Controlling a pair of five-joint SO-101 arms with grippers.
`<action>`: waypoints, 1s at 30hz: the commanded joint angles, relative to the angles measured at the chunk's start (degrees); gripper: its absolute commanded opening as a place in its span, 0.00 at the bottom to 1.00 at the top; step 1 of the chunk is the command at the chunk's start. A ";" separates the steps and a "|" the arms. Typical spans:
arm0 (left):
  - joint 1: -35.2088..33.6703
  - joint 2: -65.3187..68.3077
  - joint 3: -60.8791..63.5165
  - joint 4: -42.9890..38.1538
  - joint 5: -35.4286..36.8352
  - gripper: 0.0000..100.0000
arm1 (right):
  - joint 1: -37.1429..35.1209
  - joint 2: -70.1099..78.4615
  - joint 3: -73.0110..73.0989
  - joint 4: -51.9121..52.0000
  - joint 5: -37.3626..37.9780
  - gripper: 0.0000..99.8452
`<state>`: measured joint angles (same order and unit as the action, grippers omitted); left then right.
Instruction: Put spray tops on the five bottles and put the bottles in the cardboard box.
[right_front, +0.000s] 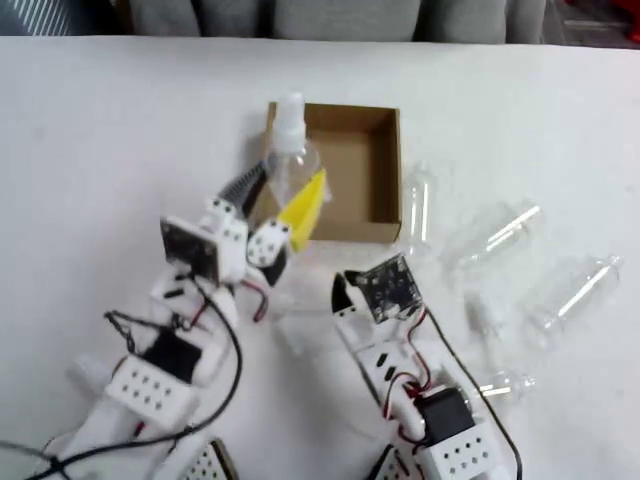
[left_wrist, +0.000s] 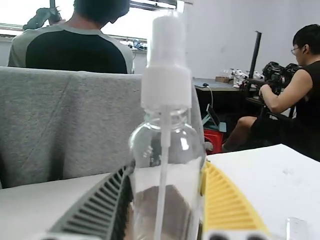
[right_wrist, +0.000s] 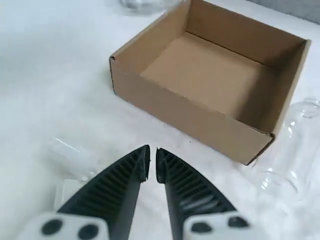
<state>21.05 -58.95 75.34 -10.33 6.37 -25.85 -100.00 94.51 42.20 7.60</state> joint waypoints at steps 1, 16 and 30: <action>-3.91 12.09 -10.55 -4.66 -0.35 0.02 | 3.12 -0.57 -3.16 1.63 0.00 0.02; -11.12 61.58 -38.15 -25.49 -0.35 0.02 | 7.78 -0.57 -2.90 5.41 0.09 0.02; -11.91 86.81 -53.27 -37.10 -0.79 0.02 | 7.69 -0.57 -2.90 5.41 0.09 0.02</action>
<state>9.80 26.33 27.16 -43.74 6.37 -18.46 -100.00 94.51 47.38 7.60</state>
